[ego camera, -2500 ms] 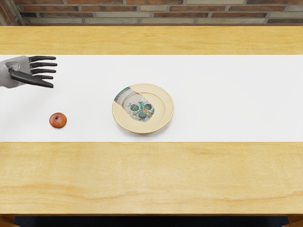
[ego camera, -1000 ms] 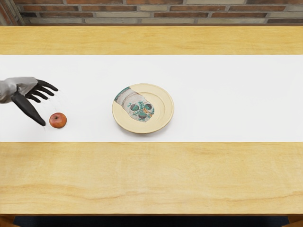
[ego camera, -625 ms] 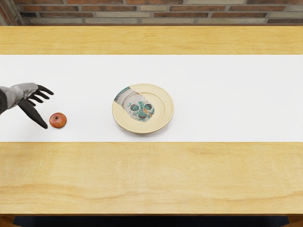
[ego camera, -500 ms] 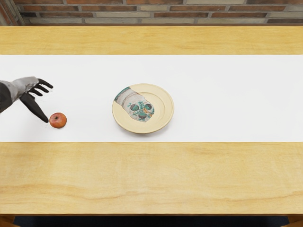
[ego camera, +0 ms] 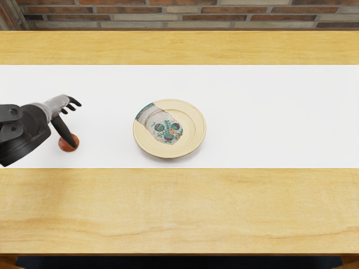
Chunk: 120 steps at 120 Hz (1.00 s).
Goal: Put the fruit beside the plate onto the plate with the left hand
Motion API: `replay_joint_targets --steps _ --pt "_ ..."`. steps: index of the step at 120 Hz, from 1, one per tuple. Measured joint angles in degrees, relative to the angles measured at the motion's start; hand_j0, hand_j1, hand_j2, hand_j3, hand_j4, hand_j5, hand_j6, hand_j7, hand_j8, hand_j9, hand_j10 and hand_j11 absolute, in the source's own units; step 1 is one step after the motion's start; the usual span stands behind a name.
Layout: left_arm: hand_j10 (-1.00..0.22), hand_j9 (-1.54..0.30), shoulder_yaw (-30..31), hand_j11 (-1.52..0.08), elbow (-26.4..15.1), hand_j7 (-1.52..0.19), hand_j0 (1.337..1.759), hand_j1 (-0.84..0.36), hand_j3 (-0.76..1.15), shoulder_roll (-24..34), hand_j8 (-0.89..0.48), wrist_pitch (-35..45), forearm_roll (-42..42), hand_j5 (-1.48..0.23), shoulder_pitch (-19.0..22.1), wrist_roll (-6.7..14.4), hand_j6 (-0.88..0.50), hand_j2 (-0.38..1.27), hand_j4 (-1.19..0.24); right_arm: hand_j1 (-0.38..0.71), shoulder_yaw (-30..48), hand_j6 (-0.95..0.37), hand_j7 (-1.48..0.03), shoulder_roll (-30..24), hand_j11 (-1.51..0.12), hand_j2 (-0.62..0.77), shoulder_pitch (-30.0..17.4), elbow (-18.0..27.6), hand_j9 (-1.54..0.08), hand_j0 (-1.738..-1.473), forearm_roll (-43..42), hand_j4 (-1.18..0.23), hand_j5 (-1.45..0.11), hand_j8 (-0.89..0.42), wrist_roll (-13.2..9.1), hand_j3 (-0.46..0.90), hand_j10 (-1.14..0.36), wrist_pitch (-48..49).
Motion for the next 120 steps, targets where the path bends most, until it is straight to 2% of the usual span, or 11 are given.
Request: replay_joint_targets --steps 15,22,28,54,93,120 --pt "-0.25 -0.32 3.5 -0.32 0.1 -0.32 1.658 0.06 0.00 -1.6 -0.25 2.4 -1.7 -0.32 -1.5 0.0 -0.25 0.05 -0.25 -0.30 0.0 -0.04 -0.05 0.0 -0.05 -0.01 0.0 0.0 -0.05 -1.658 0.0 -0.04 -0.05 -0.04 0.0 0.00 -0.04 0.0" --pt "-0.25 -0.32 7.3 -0.32 0.2 -0.32 1.658 0.05 0.00 -5.5 -0.25 4.8 -3.7 -0.32 -6.1 0.0 -0.25 0.05 -0.25 -0.30 0.0 -0.04 -0.05 0.0 -0.05 -0.01 0.0 0.0 -0.05 -1.658 0.0 -0.04 -0.05 -0.04 0.0 0.00 -0.04 0.0" --pt "-0.25 -0.32 10.6 -0.32 0.3 -0.32 1.658 0.05 0.00 -7.9 -0.25 6.9 -5.8 -0.32 -7.7 0.0 -0.25 0.05 -0.25 -0.30 0.0 -0.04 -0.05 0.0 -0.05 -0.01 0.0 0.0 -0.05 -1.658 0.0 -0.04 -0.05 -0.04 0.0 0.00 -0.04 0.0" --pt "-0.25 -0.32 17.7 -0.32 2.1 -0.32 1.658 0.05 0.00 -10.8 -0.25 11.4 -10.6 -0.32 -7.7 0.0 -0.25 0.05 -0.25 -0.30 0.0 -0.04 -0.05 0.0 -0.05 -0.01 0.0 0.0 -0.05 -1.658 0.0 -0.04 -0.05 -0.04 0.0 0.00 -0.04 0.0" --pt "-0.25 -0.32 20.3 -0.32 4.0 -0.32 1.658 0.05 0.00 -13.0 -0.25 12.0 -12.7 -0.32 -7.7 0.0 -0.25 0.05 -0.25 -0.30 0.0 -0.04 -0.05 0.0 -0.05 -0.01 0.0 0.0 -0.05 -1.658 0.0 -0.04 -0.05 -0.04 0.0 0.00 -0.04 0.0" --pt "-0.32 -0.41 20.6 -0.41 4.2 -0.41 1.659 -0.03 0.00 -14.4 -0.31 12.1 -14.0 -0.41 -7.7 0.0 -0.31 0.07 -0.32 -0.30 0.0 -0.04 -0.05 0.0 -0.05 -0.01 0.0 0.0 -0.05 -1.658 0.0 -0.04 -0.05 -0.04 -0.1 0.00 -0.04 0.0"
